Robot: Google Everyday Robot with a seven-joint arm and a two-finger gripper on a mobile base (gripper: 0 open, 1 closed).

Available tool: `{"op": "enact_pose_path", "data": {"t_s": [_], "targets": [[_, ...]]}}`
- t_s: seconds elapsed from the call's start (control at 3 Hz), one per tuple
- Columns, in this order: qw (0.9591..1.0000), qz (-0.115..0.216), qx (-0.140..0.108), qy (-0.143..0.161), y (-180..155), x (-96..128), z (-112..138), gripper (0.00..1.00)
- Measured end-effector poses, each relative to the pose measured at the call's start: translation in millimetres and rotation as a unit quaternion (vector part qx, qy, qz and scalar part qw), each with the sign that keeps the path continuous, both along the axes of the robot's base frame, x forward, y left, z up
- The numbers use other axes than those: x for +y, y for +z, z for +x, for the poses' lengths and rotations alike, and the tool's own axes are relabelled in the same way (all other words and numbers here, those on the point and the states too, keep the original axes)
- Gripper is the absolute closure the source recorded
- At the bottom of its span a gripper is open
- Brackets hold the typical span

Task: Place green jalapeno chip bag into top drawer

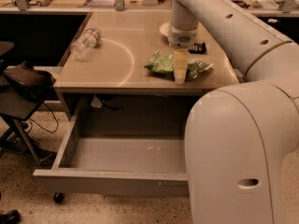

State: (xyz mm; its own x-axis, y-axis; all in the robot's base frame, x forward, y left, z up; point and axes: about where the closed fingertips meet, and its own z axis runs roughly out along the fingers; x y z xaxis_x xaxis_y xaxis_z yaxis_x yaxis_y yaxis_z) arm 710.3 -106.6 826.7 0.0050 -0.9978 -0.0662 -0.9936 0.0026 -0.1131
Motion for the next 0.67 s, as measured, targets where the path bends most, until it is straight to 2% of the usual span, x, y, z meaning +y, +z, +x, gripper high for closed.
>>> {"op": "enact_pose_path", "data": {"t_s": [0.33, 0.67], "targets": [[1.0000, 0.003, -0.006, 0.001, -2.8, 2.8, 4.5, 0.00], [1.0000, 0.003, -0.006, 0.001, -2.8, 2.8, 4.5, 0.19]]}}
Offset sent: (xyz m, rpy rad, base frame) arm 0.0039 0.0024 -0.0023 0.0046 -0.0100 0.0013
